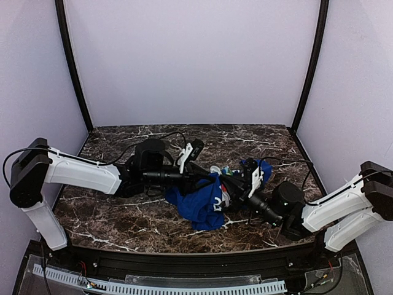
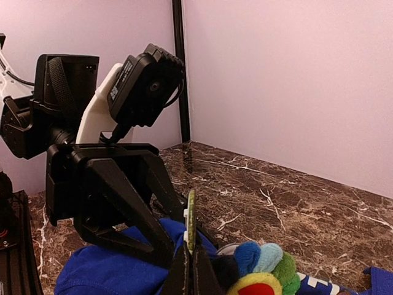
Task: Remove the brooch from the garment
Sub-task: Pass from the left arm to the right
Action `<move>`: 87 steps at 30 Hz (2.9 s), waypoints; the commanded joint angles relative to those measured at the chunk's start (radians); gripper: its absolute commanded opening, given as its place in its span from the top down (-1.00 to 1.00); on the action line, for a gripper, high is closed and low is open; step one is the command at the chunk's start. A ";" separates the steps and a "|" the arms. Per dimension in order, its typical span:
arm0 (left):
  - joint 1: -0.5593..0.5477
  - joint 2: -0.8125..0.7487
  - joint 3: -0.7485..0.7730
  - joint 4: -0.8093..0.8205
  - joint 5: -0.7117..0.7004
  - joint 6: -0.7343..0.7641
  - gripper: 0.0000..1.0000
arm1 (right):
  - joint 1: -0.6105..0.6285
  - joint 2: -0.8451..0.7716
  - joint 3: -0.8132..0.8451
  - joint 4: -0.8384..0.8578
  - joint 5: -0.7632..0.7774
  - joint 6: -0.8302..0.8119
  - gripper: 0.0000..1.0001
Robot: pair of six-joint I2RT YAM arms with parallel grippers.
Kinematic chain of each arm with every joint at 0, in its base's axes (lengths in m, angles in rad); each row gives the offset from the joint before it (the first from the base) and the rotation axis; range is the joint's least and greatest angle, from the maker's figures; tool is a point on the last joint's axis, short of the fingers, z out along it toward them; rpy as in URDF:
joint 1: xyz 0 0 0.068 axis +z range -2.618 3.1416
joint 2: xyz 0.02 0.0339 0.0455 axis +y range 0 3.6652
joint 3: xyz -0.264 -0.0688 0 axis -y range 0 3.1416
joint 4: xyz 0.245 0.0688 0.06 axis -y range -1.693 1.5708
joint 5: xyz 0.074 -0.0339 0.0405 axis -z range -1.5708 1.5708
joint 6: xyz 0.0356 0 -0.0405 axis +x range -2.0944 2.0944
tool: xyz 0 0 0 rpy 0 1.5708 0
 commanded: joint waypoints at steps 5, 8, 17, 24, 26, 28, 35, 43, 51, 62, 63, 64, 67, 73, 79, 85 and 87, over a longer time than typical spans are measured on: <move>0.010 -0.038 -0.032 0.068 0.034 0.007 0.98 | 0.003 -0.047 -0.014 -0.004 -0.062 0.050 1.00; 0.011 -0.059 -0.042 0.029 -0.003 0.033 0.98 | 0.003 -0.081 -0.001 -0.094 -0.078 0.057 0.84; 0.012 -0.105 -0.026 -0.214 -0.193 0.134 0.98 | -0.005 -0.189 0.144 -0.590 0.013 0.115 -0.08; -0.016 -0.124 -0.008 -0.313 -0.270 0.225 0.98 | -0.009 -0.188 0.287 -0.914 0.056 0.140 -0.10; -0.033 -0.116 0.016 -0.359 -0.287 0.256 0.98 | -0.009 -0.187 0.321 -0.970 0.063 0.137 -0.08; -0.040 -0.107 0.028 -0.378 -0.283 0.268 0.98 | -0.009 -0.185 0.347 -1.012 0.065 0.137 -0.05; -0.059 -0.090 0.051 -0.399 -0.288 0.282 0.98 | -0.009 -0.134 0.397 -1.047 0.054 0.134 0.10; -0.072 -0.083 0.065 -0.417 -0.284 0.293 0.98 | -0.009 -0.090 0.418 -1.001 0.029 0.117 0.22; -0.075 -0.080 0.069 -0.427 -0.278 0.298 0.98 | -0.008 -0.079 0.427 -0.967 0.016 0.102 0.29; -0.076 -0.088 0.065 -0.428 -0.271 0.303 0.98 | -0.009 -0.028 0.452 -0.943 0.040 0.083 0.55; -0.075 -0.088 0.065 -0.429 -0.271 0.303 0.98 | -0.008 -0.028 0.450 -0.936 0.041 0.082 0.63; -0.076 -0.090 0.065 -0.429 -0.274 0.304 0.98 | -0.008 -0.028 0.447 -0.929 0.041 0.082 0.72; -0.075 -0.092 0.064 -0.427 -0.278 0.301 0.98 | -0.008 -0.029 0.437 -0.911 0.041 0.078 1.00; -0.075 -0.119 0.036 -0.385 -0.290 0.281 0.88 | -0.008 -0.058 0.343 -0.736 0.039 0.081 1.00; -0.074 -0.183 -0.035 -0.312 -0.261 0.252 0.05 | -0.007 -0.093 0.237 -0.483 -0.004 0.062 1.00; -0.062 -0.237 -0.087 -0.218 -0.222 0.210 -0.31 | -0.007 -0.119 0.152 -0.290 -0.088 0.061 1.00; -0.053 -0.244 -0.092 -0.194 -0.191 0.192 -0.33 | -0.007 -0.123 0.137 -0.250 -0.116 0.059 1.00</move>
